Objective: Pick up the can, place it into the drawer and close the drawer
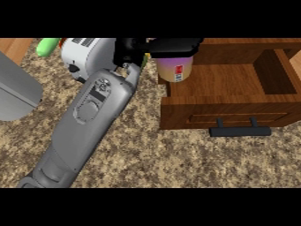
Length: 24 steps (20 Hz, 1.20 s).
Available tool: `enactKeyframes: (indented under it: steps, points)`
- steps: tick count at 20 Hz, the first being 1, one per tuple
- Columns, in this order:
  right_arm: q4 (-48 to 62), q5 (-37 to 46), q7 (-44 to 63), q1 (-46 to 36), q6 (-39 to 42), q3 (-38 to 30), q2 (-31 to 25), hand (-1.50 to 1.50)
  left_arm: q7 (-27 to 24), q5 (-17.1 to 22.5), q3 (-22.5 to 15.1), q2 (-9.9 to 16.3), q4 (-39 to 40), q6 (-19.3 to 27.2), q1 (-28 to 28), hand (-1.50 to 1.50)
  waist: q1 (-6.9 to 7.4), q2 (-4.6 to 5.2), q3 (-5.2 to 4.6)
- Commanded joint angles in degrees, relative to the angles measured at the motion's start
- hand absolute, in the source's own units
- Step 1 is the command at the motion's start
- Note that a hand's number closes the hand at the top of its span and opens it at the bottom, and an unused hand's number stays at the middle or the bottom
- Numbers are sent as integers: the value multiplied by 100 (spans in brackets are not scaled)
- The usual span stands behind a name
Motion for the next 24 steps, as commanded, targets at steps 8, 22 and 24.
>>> enactKeyframes:
  steps: [8, 22, 24]
  points:
    - [38, -72, 320, -257, -53, -56, -106, -150, 258, 751, -436, -1, 1708, 821, -1887, 150, -66, 11, 2]
    - [316, 243, 58, -524, -137, 134, -82, -150, -954, 1766, -1004, -1, 3571, 764, -2609, 150, -251, 70, 8]
    - [92, -107, 403, -508, -52, -52, -257, -150, -956, 1928, -878, -1, 3797, 637, -2825, 150, -285, 77, 7]
